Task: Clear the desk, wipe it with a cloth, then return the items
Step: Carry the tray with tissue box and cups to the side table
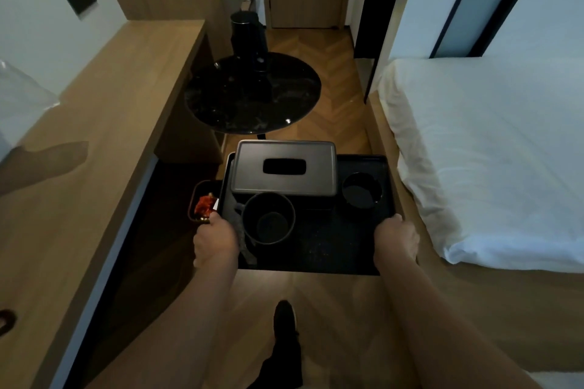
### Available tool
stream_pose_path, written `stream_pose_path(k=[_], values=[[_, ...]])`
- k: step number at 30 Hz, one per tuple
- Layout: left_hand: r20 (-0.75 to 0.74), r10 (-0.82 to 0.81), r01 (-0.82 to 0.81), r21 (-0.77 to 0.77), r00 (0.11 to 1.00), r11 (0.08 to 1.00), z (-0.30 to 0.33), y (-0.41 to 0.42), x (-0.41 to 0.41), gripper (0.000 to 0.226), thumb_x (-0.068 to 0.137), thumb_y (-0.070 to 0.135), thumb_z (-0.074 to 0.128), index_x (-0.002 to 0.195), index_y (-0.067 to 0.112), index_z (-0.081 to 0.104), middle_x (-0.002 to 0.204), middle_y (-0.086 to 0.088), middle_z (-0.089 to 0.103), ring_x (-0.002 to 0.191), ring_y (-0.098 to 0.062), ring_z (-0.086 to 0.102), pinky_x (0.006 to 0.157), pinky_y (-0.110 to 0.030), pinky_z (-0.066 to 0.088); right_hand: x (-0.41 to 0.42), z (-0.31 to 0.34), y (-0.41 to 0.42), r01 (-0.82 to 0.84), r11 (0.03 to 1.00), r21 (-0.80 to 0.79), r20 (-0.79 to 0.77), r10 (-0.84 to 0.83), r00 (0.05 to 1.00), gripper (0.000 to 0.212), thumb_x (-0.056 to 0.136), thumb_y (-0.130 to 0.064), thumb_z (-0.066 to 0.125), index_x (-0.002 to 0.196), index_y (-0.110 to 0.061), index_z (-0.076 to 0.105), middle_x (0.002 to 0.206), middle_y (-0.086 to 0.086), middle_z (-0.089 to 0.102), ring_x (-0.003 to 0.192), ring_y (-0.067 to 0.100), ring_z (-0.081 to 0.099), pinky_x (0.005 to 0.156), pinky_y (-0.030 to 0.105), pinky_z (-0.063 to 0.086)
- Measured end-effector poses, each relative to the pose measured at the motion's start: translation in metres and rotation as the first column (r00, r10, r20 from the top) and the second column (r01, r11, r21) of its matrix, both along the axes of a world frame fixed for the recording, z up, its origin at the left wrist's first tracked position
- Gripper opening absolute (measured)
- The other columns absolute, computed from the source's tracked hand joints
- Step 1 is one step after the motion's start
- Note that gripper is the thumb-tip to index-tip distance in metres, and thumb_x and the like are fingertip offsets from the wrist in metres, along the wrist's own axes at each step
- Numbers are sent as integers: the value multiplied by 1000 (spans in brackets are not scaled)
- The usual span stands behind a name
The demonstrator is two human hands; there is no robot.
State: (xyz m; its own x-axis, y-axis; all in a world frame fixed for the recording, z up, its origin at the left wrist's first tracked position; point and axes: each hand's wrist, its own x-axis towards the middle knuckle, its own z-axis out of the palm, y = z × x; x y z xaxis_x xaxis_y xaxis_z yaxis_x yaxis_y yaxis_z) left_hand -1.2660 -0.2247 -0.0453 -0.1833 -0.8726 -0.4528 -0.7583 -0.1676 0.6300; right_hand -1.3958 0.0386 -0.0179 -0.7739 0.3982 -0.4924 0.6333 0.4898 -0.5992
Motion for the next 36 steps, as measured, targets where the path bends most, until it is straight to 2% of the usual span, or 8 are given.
stream_pose_path(k=[3,7,16,22,26,29,36], values=[[15,13,-13,-14,1000,1000,1,-37,-45,58,104,53,28,128,7,55,111,-14,58,101,-34,58,100,-53,44,-46,-3,-36,17,1000,11,-16,-17,1000,52,107,-35,25,141,-1,43,146,18,42,130,35,45,109,46,35],[11,43,-43,-5,999,999,2,-82,-101,54,104,54,29,116,11,57,106,-13,60,97,-32,59,100,-54,44,-102,-5,-81,41,999,-23,-16,-42,999,53,106,-39,26,140,-2,45,142,18,45,125,36,48,107,49,39],[92,70,-69,-9,993,998,-16,-141,-204,59,105,52,28,133,7,54,125,-18,59,113,-37,56,105,-56,39,-212,-16,-145,36,998,54,16,-37,999,51,106,-37,29,133,-1,50,131,19,52,113,36,54,98,48,44],[101,131,-132,0,986,991,-26,-180,-281,60,103,55,26,126,9,57,118,-16,61,107,-36,59,101,-57,43,-309,-34,-191,-3,1000,-1,21,3,1000,48,105,-40,31,125,-4,55,109,12,57,96,30,57,93,49,48],[122,169,-165,-40,978,985,-22,-209,-329,61,103,54,25,129,8,57,122,-17,60,110,-36,58,101,-56,43,-364,-37,-225,-51,999,8,-10,51,999,46,105,-40,30,123,-6,56,113,14,57,98,31,57,93,51,49],[128,201,-195,-54,971,979,-22,-231,-357,60,103,53,26,130,8,57,123,-17,60,110,-36,58,100,-55,44,-398,-45,-250,-72,997,1,-33,72,997,48,103,-43,29,120,-8,58,108,12,59,95,30,60,90,51,51],[182,225,-220,-48,957,974,-41,-290,-409,61,104,53,26,130,8,58,126,-18,60,113,-38,57,102,-56,42,-460,-69,-320,-96,994,61,-5,97,995,50,101,-47,29,117,-11,60,107,12,61,95,31,62,88,53,52]])
